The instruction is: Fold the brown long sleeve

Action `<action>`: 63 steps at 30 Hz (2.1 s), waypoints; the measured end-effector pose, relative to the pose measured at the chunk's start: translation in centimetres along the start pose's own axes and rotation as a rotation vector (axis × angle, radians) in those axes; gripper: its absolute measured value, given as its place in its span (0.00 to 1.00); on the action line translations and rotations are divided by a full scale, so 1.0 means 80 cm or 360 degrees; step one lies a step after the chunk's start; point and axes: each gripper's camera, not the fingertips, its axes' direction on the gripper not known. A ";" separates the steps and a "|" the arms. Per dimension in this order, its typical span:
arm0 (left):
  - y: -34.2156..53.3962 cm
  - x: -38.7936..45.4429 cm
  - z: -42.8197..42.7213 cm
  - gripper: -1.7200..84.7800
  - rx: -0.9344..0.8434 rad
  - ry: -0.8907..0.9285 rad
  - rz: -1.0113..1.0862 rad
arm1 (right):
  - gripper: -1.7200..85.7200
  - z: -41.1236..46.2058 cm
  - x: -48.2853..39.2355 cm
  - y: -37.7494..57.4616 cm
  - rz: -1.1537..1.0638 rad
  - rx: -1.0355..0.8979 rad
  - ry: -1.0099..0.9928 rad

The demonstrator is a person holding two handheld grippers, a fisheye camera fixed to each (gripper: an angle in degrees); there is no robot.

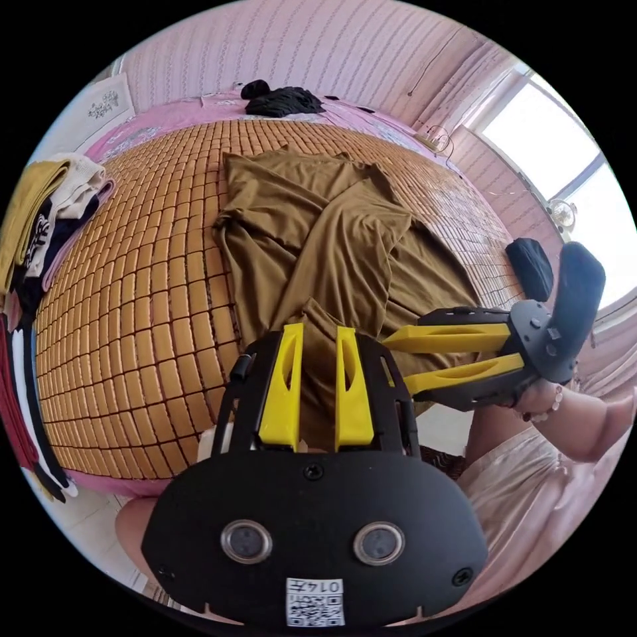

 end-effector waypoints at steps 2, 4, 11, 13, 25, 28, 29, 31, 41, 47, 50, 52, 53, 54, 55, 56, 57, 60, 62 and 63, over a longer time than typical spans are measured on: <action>-0.002 0.005 0.002 0.07 0.0025 -0.0066 0.0085 | 0.12 0.004 0.004 -0.003 -0.0014 -0.0020 -0.0002; -0.002 0.004 -0.003 0.04 0.0017 -0.0053 0.0120 | 0.12 0.008 0.010 -0.002 -0.0024 -0.0033 0.0002; 0.030 -0.040 -0.080 0.01 0.0117 0.0147 0.0071 | 0.12 0.009 0.028 0.004 -0.0058 -0.0020 -0.0043; 0.042 -0.055 -0.087 0.01 0.0098 0.0158 0.0025 | 0.12 0.015 0.032 0.004 -0.0083 0.0002 -0.0113; 0.061 -0.081 -0.115 0.01 0.0211 0.0375 -0.0110 | 0.05 0.029 0.048 -0.007 -0.0016 0.0185 -0.0319; 0.051 -0.069 -0.123 0.01 0.0285 0.0440 -0.0020 | 0.03 0.001 0.080 0.001 0.0020 0.0268 -0.0486; 0.045 -0.063 -0.125 0.01 0.0333 0.0476 0.0026 | 0.03 -0.007 0.089 0.004 0.0038 0.0299 -0.0543; 0.030 -0.053 -0.130 0.01 0.0401 0.0544 0.0086 | 0.03 -0.052 0.121 0.014 0.0084 0.0519 -0.0735; 0.058 -0.086 -0.165 0.03 0.0336 0.0499 0.0034 | 0.04 -0.069 0.065 -0.031 -0.0341 0.0234 -0.0713; 0.078 -0.118 -0.131 0.06 0.0026 0.0210 -0.0140 | 0.11 -0.035 0.076 -0.023 -0.0323 0.0008 -0.0360; 0.049 -0.105 -0.118 0.06 0.0060 0.0247 -0.0096 | 0.11 -0.050 0.119 -0.021 -0.0227 0.0009 0.0073; 0.026 -0.087 -0.104 0.06 0.0064 0.0311 -0.0018 | 0.12 -0.052 0.161 -0.025 -0.0139 -0.0049 0.0501; 0.011 -0.073 -0.094 0.06 0.0075 0.0336 0.0041 | 0.12 -0.051 0.173 -0.026 -0.0110 -0.0074 0.0589; 0.002 -0.065 -0.090 0.06 0.0086 0.0344 0.0076 | 0.13 -0.048 0.196 -0.030 -0.0038 -0.0122 0.0730; -0.016 -0.051 -0.080 0.06 0.0094 0.0357 0.0144 | 0.13 -0.045 0.217 -0.033 0.0003 -0.0156 0.0807; -0.040 -0.037 -0.071 0.06 0.0087 0.0378 0.0221 | 0.13 -0.044 0.225 -0.034 0.0021 -0.0154 0.0832; -0.054 -0.030 -0.068 0.06 0.0095 0.0385 0.0264 | 0.12 -0.041 0.242 -0.037 0.0056 -0.0152 0.0863; -0.135 -0.003 -0.045 0.07 0.0104 0.0379 0.0458 | 0.11 -0.025 0.277 -0.042 0.0113 -0.0218 0.0915; -0.210 0.015 -0.017 0.07 0.0095 0.0358 0.0547 | 0.10 -0.019 0.294 -0.040 0.0146 -0.0238 0.0896; -0.229 0.019 -0.008 0.07 0.0088 0.0351 0.0561 | 0.09 -0.026 0.302 -0.037 0.0178 -0.0162 0.0822</action>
